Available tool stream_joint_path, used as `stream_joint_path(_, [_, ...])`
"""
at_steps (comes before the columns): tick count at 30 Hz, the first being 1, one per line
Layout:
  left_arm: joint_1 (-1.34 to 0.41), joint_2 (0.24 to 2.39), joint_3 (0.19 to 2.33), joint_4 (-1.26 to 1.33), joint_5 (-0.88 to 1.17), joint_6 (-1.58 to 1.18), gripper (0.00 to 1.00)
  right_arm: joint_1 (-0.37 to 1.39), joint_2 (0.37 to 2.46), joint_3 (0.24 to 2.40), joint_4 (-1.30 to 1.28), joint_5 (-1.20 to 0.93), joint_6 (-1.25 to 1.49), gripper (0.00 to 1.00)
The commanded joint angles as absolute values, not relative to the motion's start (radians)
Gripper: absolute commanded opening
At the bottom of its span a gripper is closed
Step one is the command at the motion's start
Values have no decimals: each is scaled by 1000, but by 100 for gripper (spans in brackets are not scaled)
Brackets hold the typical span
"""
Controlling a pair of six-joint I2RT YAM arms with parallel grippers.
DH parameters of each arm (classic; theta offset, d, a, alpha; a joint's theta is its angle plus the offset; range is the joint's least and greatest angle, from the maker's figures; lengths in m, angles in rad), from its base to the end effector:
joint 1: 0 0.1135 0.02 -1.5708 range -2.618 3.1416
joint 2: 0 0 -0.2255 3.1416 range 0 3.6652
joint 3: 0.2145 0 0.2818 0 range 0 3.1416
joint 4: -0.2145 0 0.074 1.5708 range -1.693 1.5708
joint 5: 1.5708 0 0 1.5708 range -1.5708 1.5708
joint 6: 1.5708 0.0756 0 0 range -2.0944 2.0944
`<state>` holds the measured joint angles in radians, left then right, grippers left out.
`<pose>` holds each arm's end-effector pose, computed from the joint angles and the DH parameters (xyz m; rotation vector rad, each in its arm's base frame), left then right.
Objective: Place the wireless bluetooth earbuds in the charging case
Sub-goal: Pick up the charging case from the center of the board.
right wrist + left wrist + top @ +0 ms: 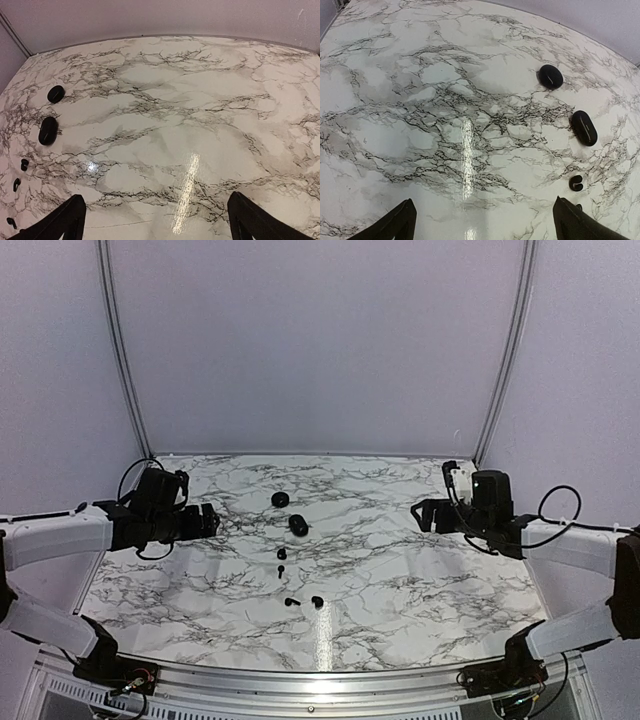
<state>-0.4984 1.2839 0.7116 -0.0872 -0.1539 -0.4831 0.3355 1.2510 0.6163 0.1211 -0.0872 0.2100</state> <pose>0.3021 -0.1512 0.1400 -0.0676 2.2452 -0.3658 0.3155 0.1170 0.1392 -0.1859 2.1018 0.4205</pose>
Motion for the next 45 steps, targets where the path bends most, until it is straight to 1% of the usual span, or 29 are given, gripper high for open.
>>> stream_joint_path(1, [-517,1253,692,-42,-186,-493,99,363,1246,608,177,-83,174,99])
stream_joint_path(8, [-527,1176,636,33,-154,-482,99,400,1270,655,190,-118,133,99])
stream_joint_path(12, [-528,1143,599,77,-123,-477,99,445,1334,735,167,-150,111,99])
stream_joint_path(14, [-529,1133,585,92,-118,-477,99,479,1394,799,144,-173,102,98])
stream_joint_path(17, [-530,1118,572,85,-164,-472,99,543,1508,912,100,-174,94,98])
stream_joint_path(24, [-531,1067,543,90,-217,-464,99,731,1855,1284,-135,-47,34,99])
stream_joint_path(30, [-531,1074,545,90,-228,-451,99,797,2043,1485,-217,-5,41,91])
stream_joint_path(34, [-531,1076,545,92,-242,-449,99,805,2123,1564,-233,-5,62,82])
stream_joint_path(37, [-531,1075,542,95,-240,-447,99,805,2168,1611,-249,-5,68,77])
stream_joint_path(45, [-531,1058,535,95,-247,-427,99,805,2238,1663,-249,-5,74,75])
